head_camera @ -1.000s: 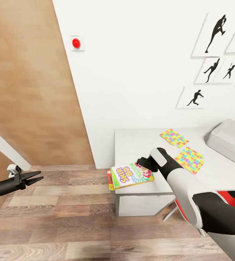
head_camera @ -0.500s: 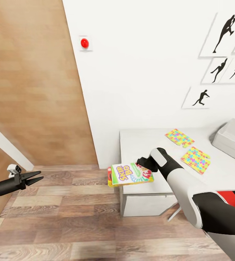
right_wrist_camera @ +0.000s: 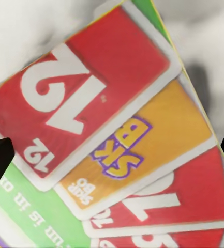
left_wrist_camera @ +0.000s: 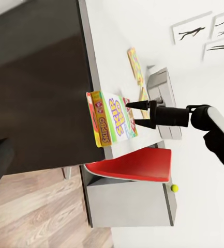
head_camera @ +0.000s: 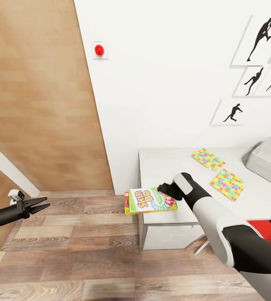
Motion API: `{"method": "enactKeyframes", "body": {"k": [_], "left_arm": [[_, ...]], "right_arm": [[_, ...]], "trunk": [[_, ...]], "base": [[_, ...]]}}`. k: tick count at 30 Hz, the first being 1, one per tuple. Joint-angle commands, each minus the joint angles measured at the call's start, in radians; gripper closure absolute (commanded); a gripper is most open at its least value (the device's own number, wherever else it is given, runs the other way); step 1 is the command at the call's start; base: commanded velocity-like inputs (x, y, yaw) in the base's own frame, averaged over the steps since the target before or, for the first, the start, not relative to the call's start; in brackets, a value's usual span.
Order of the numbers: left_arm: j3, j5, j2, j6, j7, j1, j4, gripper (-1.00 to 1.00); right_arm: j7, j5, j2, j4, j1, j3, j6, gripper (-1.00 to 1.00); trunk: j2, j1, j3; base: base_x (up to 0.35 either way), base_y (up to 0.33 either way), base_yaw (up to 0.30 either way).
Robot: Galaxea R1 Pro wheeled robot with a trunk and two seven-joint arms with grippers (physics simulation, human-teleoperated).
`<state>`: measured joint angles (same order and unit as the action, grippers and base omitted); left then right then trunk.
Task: Put all the toys in the child's room - the three board games (two on the bed and one on the table), the two jigsaw puzzles on the table, and the tennis ball on the table - inside the toy box on the table in the child's room.
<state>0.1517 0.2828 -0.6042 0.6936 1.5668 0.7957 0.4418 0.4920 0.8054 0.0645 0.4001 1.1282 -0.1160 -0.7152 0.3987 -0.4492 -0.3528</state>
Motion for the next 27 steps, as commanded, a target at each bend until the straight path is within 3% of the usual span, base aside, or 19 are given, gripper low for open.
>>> {"method": "enactKeyframes", "body": {"k": [1, 22, 24, 27], "left_arm": [[0.0, -0.001, 0.0, 0.011, 0.004, 0.001, 0.0, -1.0], [-0.001, -0.001, 0.0, 0.011, 0.004, 0.0, 0.0, -1.0], [-0.001, -0.001, 0.0, 0.011, 0.004, 0.0, 0.0, -1.0], [-0.001, -0.002, 0.001, 0.003, 0.004, 0.0, 0.0, -1.0]], "right_arm": [[0.01, 0.011, -0.002, -0.013, -0.002, -0.008, 0.001, -1.0], [0.013, 0.011, -0.007, 0.005, -0.004, -0.007, 0.019, -1.0], [0.015, 0.011, -0.008, 0.036, -0.005, -0.007, 0.017, -1.0], [0.017, 0.012, -0.011, 0.158, -0.021, -0.008, 0.0, -1.0]], "trunk": [[0.001, -0.001, -0.002], [0.001, -0.001, -0.002], [0.001, -0.001, -0.002], [0.001, -0.001, -0.002]], "base": [[0.0, 0.002, 0.0], [0.0, 0.0, 0.0], [0.0, 0.0, 0.0], [0.0, 0.0, 0.0]]}}
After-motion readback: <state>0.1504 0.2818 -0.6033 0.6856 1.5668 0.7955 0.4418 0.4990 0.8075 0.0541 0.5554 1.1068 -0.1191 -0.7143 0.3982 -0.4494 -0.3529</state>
